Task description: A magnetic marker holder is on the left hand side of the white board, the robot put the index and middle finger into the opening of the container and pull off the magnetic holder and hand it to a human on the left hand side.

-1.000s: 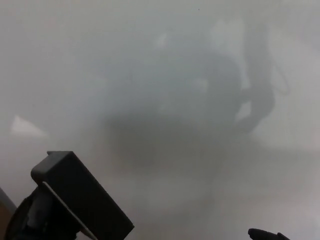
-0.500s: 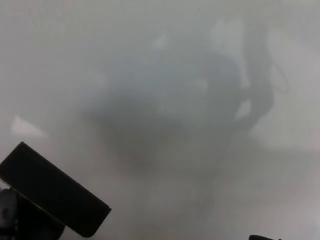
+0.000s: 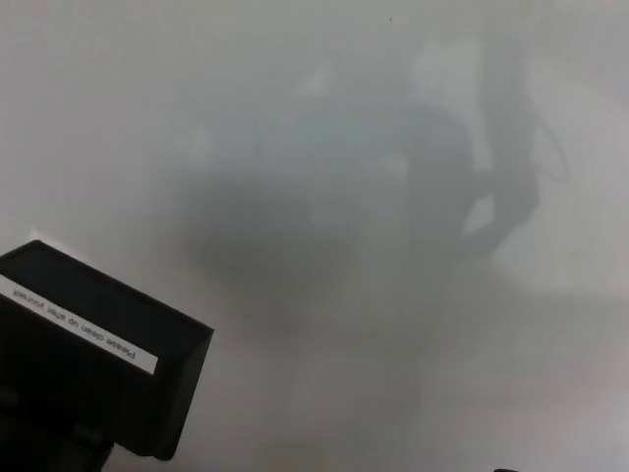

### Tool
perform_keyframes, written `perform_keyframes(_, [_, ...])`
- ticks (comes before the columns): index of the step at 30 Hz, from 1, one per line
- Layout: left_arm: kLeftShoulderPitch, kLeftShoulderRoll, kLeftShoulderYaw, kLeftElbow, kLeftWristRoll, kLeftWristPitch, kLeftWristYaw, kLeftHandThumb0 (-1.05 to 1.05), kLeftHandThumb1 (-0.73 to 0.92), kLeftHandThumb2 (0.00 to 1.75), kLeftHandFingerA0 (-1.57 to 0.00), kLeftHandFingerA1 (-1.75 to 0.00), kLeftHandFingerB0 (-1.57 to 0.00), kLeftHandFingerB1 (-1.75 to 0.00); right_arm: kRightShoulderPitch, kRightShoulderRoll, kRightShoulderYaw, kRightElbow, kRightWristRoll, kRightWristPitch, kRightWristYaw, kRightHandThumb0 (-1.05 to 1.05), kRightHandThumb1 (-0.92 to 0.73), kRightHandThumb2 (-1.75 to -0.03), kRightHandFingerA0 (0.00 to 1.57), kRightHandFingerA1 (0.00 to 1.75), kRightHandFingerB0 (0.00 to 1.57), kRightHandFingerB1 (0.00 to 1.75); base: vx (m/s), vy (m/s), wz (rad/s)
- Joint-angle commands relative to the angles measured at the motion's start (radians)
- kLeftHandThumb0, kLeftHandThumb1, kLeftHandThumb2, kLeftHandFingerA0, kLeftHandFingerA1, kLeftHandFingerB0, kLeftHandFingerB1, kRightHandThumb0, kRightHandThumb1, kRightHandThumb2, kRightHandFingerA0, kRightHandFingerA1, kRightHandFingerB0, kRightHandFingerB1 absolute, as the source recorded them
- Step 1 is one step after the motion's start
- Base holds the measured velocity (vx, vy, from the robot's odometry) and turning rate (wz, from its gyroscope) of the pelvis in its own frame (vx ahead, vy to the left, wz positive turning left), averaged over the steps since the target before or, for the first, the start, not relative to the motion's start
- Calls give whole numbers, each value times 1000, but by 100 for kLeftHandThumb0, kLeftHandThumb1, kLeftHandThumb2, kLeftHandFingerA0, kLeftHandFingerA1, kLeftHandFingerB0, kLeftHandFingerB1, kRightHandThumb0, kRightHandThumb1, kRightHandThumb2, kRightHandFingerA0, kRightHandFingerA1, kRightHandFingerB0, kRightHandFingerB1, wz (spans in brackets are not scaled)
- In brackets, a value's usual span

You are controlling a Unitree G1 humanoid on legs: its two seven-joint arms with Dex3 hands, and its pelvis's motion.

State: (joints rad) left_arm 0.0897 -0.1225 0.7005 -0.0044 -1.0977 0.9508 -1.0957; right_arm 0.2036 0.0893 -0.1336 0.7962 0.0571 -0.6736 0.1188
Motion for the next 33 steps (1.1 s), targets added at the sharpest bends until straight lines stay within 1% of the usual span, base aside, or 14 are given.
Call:
perform_keyframes(1, [15,38,-69,22,-90,-26,-179,-91,47,85,-37,-45,-27,-44,6,-22,-6,-5,9,24,-7,-34,-67,-60,83,49,74,48,0,0,0])
perform_keyframes(7, [35,38,-109,13,-91,-72,-187,-97,50,91,-41,-45,-24,-44,-9,-33,-9,15,6,17,-10,-37,-67,-60,82,49,73,48,0,0,0])
perform_keyframes(8, [34,40,-112,17,-93,-74,-190,-93,59,59,-44,-36,-31,-38,-10,-33,-9,14,7,19,-9,-37,-67,-60,81,48,74,47,0,0,0])
perform_keyframes(14, [42,43,-126,13,-122,-80,-167,-91,59,59,-46,-37,-35,-37,-15,-40,-4,20,-7,9,-22,-39,-67,-60,79,49,74,47,0,0,0])
perform_keyframes(15, [35,50,-129,22,-119,-93,-180,-91,48,88,-42,-45,-31,-46,-21,-39,-8,26,2,8,-16,-39,-66,-60,83,49,75,48,0,0,0])
perform_keyframes(19, [28,56,-132,29,-125,-115,-193,-92,48,89,-39,-44,-30,-47,-23,-41,-8,27,7,9,-7,-41,-66,-60,81,49,75,48,0,0,0])
perform_keyframes(21, [15,66,-132,44,-132,-120,-198,-93,49,91,-42,-46,-28,-46,-29,-35,-8,15,8,21,-15,-39,-65,-60,81,49,75,48,0,0,0])
perform_keyframes(22, [12,67,-133,48,-131,-129,-209,-95,52,92,-39,-46,-26,-46,-28,-36,-7,14,5,22,-18,-40,-66,-60,81,49,75,48,0,0,0])
perform_keyframes(23, [10,68,-136,50,-126,-147,-221,-96,63,60,-44,-37,-31,-39,-26,-36,-7,12,4,25,-21,-38,-65,-60,82,49,76,48,0,0,0])
perform_keyframes(25, [6,75,-138,55,-125,-159,-226,-95,62,60,-42,-38,-28,-39,-26,-35,-7,9,5,31,-21,-38,-66,-60,82,50,75,48,0,0,0])
perform_keyframes(28, [21,78,-139,51,-130,-163,-211,-96,62,60,-45,-36,-31,-39,-19,-31,-9,7,17,30,-7,-35,-65,-59,81,51,74,49,0,0,0])
perform_keyframes(31, [28,84,-144,55,-140,-152,-208,-95,61,59,-44,-37,-31,-38,-16,-31,-9,9,17,26,-7,-35,-65,-59,81,51,75,49,0,0,0])
perform_keyframes(32, [27,97,-149,62,-140,-145,-214,-96,49,90,-41,-45,-29,-46,-17,-30,-8,9,19,26,-4,-34,-65,-60,81,50,75,49,0,0,0])
perform_keyframes(33, [27,97,-149,62,-140,-145,-214,-96,49,90,-41,-45,-29,-46,-17,-30,-8,9,19,26,-4,-34,-65,-60,81,50,75,49,0,0,0])
